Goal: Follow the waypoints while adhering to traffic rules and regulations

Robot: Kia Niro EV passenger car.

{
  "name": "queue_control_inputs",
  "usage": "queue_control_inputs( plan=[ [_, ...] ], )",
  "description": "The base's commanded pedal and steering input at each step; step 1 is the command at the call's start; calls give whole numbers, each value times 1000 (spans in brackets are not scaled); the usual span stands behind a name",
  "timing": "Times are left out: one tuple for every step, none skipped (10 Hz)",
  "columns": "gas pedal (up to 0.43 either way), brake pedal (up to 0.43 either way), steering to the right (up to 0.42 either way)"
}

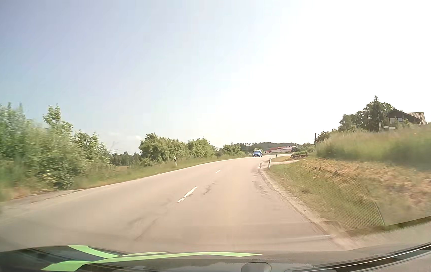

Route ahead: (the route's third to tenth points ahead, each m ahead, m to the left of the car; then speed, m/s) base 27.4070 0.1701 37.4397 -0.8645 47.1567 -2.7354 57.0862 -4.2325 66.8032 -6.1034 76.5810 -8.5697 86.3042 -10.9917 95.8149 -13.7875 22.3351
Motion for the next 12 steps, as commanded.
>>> queue_control_inputs(
  plan=[
    [98, 0, 16],
    [98, 0, 16],
    [98, 0, 15],
    [110, 0, 14],
    [110, 0, 14],
    [118, 0, 14],
    [130, 0, 14],
    [130, 0, 12],
    [130, 0, 10],
    [138, 0, 10],
    [150, 0, 10],
    [150, 0, 10]
  ],
)
